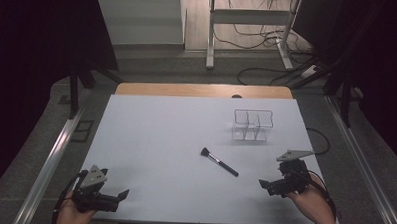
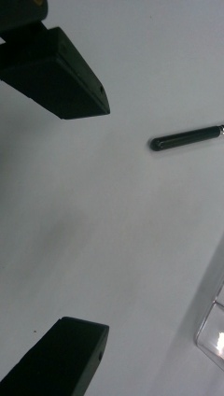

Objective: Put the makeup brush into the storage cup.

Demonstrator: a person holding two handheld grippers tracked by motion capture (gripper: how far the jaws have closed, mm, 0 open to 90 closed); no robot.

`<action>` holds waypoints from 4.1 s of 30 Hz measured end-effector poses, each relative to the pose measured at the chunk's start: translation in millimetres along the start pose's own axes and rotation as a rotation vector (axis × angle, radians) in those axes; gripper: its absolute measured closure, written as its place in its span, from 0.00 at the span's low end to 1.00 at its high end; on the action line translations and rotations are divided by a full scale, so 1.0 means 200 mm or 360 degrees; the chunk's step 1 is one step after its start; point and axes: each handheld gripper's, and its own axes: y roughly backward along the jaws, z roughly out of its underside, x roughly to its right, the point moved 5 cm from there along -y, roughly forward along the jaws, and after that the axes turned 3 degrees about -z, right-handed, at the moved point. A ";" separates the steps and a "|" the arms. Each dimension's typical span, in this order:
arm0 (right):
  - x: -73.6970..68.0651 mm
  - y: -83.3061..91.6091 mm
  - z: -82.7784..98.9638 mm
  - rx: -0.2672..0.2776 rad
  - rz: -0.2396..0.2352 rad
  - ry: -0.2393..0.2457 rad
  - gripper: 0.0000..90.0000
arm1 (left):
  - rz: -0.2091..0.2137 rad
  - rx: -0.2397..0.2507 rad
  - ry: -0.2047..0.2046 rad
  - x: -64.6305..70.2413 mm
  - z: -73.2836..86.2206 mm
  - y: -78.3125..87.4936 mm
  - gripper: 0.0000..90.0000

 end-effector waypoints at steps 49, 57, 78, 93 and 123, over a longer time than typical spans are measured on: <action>-0.07 -0.15 -0.25 -0.0144 -0.0063 0.0129 0.00 | 0.0043 -0.0019 0.0029 -0.01 0.01 -0.01 0.00; -0.07 -0.18 -0.27 -0.0187 -0.0070 0.0125 0.00 | 0.0042 -0.0025 0.0024 -0.01 0.01 -0.01 0.00; -0.13 -0.29 -0.36 -0.0280 -0.0073 0.0185 0.00 | 0.0043 -0.0038 0.0016 0.00 0.01 -0.01 0.00; -0.16 -0.37 -0.42 -0.0314 -0.0106 0.0213 0.00 | 0.0045 -0.0036 0.0019 0.00 0.01 -0.01 0.00; -0.24 -0.50 -0.51 -0.0338 -0.0127 0.0279 0.00 | 0.0055 -0.0072 0.0017 0.00 0.02 -0.03 0.00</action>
